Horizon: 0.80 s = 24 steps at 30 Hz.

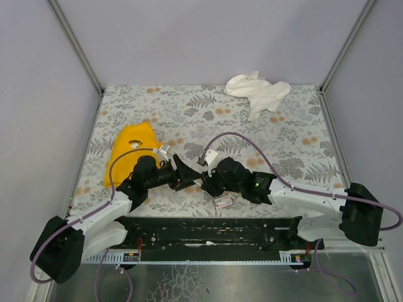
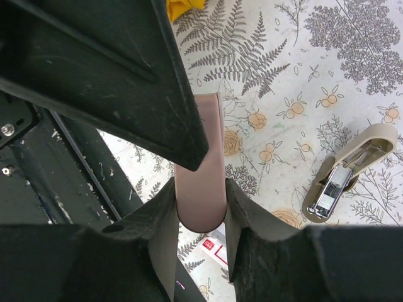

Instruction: Load the staples into the stapler

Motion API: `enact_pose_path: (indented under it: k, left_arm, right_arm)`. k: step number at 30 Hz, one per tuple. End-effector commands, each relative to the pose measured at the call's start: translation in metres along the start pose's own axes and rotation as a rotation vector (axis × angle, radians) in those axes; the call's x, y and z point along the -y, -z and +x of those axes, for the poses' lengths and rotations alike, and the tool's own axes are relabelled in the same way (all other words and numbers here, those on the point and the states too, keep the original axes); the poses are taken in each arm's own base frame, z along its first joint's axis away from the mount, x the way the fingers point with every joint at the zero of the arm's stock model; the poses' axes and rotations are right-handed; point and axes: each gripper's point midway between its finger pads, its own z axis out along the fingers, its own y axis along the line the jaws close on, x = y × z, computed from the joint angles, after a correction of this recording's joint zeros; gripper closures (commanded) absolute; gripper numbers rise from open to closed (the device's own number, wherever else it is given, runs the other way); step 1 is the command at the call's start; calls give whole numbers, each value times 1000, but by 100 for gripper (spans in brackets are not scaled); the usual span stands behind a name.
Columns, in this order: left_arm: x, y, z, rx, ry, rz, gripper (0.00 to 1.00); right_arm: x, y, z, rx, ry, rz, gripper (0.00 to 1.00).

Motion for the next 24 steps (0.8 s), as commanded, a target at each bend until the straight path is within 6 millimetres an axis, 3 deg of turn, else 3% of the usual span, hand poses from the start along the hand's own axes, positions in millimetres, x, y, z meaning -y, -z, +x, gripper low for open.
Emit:
enact_pose_path:
  k: [1, 9, 11, 16, 20, 24]
  left_arm:
    - [23, 1, 3, -38, -19, 115, 39]
    - [27, 2, 11, -85, -20, 155, 62]
    - [28, 3, 13, -88, -22, 173, 68]
    - [34, 6, 14, -95, -39, 203, 78]
    - [42, 8, 15, -105, -67, 233, 80]
    - [52, 12, 19, -137, -115, 274, 80]
  right_arm:
    - [-11, 10, -24, 90, 36, -53, 80]
    - [-10, 12, -24, 101, 8, -48, 74]
    - [-10, 14, -25, 114, -18, -44, 65]
    - [-9, 29, -30, 178, -105, -37, 27]
    - [-12, 49, -39, 245, -184, -94, 13]
    - [-19, 66, -41, 254, -278, -256, 6]
